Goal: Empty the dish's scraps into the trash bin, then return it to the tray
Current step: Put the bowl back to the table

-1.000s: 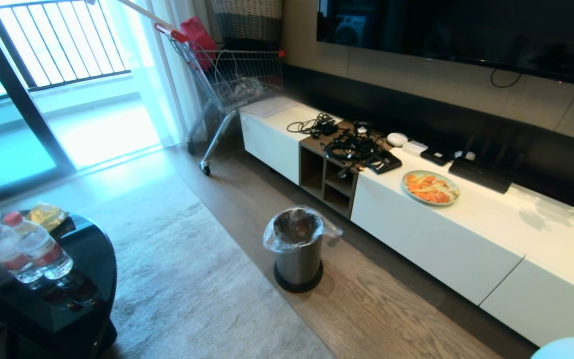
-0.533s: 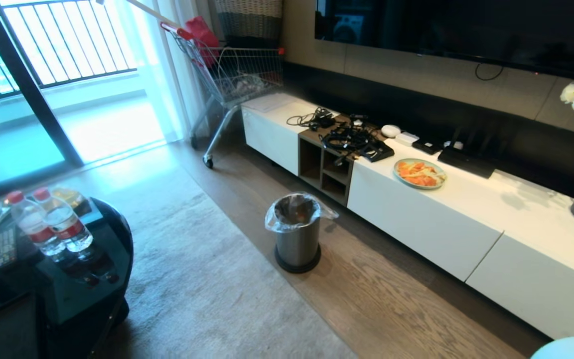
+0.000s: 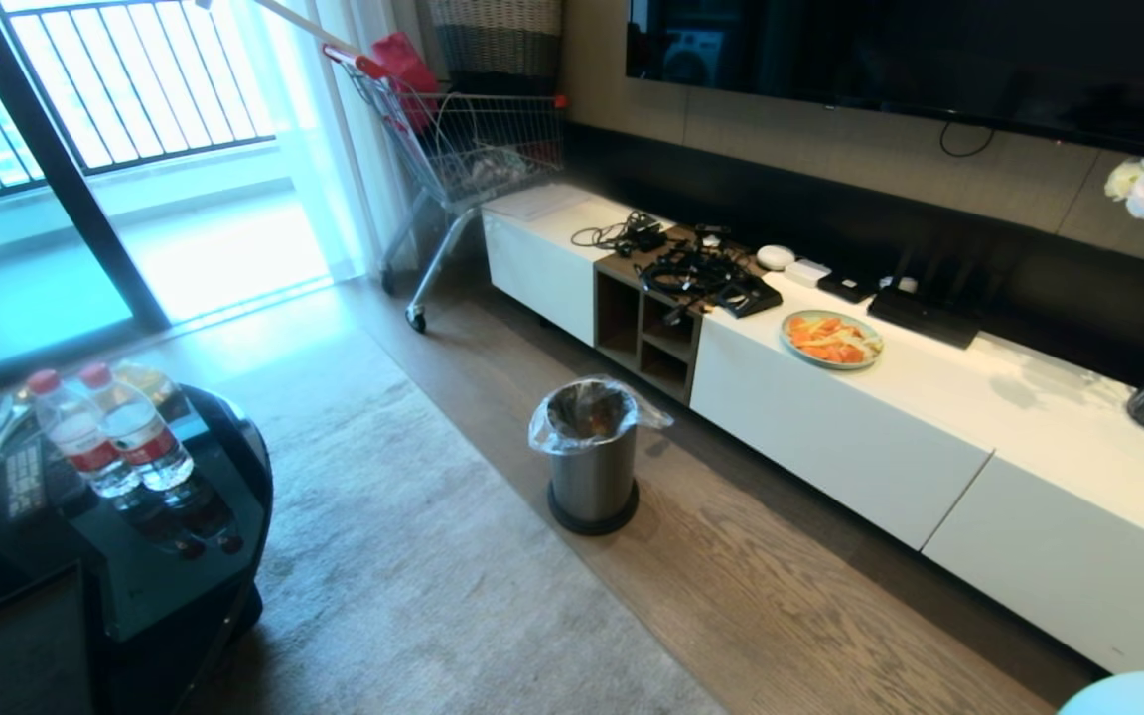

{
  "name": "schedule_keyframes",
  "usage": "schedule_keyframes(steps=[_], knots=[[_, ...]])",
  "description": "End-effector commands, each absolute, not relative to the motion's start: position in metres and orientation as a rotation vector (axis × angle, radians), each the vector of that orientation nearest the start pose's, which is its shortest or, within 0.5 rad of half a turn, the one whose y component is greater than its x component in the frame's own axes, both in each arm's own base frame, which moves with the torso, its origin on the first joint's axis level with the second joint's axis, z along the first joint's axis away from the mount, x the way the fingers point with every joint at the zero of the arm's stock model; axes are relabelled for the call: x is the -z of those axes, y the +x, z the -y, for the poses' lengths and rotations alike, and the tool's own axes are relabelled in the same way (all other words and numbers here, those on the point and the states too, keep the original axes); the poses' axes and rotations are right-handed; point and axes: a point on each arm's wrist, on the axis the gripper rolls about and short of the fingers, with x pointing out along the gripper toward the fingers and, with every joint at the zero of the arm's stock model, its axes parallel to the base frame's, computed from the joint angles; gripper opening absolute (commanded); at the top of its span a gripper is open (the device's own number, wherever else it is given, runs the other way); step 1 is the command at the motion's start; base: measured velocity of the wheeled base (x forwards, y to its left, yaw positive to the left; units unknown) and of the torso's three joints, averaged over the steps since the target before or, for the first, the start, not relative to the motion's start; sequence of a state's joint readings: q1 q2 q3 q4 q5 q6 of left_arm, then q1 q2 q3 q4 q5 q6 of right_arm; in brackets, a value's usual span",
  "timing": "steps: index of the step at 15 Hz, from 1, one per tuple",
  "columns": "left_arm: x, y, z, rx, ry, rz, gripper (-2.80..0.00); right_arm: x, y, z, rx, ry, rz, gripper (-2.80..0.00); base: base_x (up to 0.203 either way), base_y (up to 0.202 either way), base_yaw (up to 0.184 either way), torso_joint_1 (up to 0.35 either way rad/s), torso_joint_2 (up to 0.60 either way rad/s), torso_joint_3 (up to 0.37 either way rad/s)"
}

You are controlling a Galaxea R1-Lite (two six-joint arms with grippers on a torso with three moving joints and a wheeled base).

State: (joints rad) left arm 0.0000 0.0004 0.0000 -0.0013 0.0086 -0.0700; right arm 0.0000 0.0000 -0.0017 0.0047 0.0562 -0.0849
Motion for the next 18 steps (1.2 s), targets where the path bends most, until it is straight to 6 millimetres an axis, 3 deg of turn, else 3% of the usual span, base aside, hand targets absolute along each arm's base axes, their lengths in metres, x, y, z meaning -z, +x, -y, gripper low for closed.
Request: schedule_keyframes(steps=[1,18], knots=[[-0.0756,-0.0228,-0.0002,-0.009,-0.071,0.002,-2.80,-0.0755,-0.0229,-0.0013,-0.057,-0.086,-0.002,-2.80,0.000,0.000,0.000,0.000,0.00,0.000],[-0.0756,-0.0228,-0.0002,-0.009,-0.071,0.002,-2.80,-0.0757,-0.0230,-0.0012,-0.055,-0.064,-0.003,-2.80,0.000,0.000,0.000,0.000,0.00,0.000]])
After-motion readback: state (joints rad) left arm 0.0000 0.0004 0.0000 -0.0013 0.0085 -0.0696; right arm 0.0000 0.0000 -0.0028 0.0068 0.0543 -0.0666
